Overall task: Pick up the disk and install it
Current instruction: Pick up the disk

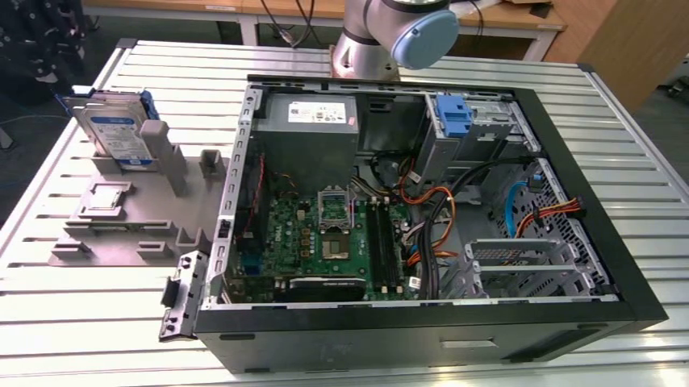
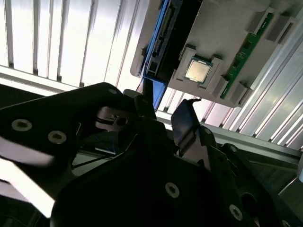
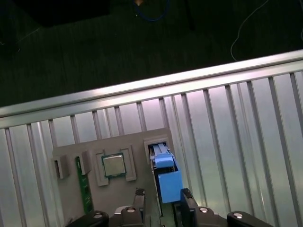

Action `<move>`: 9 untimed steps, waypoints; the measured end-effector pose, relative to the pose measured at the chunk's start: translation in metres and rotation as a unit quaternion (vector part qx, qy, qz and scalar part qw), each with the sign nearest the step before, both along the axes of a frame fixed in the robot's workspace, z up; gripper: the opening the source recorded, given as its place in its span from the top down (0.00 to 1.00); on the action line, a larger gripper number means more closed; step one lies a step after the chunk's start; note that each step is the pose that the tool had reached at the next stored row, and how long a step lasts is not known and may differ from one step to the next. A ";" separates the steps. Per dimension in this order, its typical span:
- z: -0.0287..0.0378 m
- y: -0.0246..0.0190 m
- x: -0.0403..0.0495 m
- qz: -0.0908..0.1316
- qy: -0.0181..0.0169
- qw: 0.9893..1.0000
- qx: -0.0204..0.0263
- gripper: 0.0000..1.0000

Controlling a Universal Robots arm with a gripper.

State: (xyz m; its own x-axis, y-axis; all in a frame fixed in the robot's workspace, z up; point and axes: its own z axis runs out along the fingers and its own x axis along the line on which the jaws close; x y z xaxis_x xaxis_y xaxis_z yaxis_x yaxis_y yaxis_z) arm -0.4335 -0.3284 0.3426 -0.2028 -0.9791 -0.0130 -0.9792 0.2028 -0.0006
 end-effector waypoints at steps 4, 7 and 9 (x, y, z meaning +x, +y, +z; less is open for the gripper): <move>-0.0030 0.0001 -0.0007 0.016 0.000 1.000 0.000 0.47; -0.0055 0.0005 -0.0007 0.031 0.000 1.000 0.001 0.41; -0.0073 0.0006 -0.0008 0.043 0.000 0.999 0.002 0.41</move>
State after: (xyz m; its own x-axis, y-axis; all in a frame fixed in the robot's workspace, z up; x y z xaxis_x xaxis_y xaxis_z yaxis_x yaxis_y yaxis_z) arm -0.4343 -0.3278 0.3353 -0.1185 -0.9928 -0.0161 -0.9929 0.1185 -0.0003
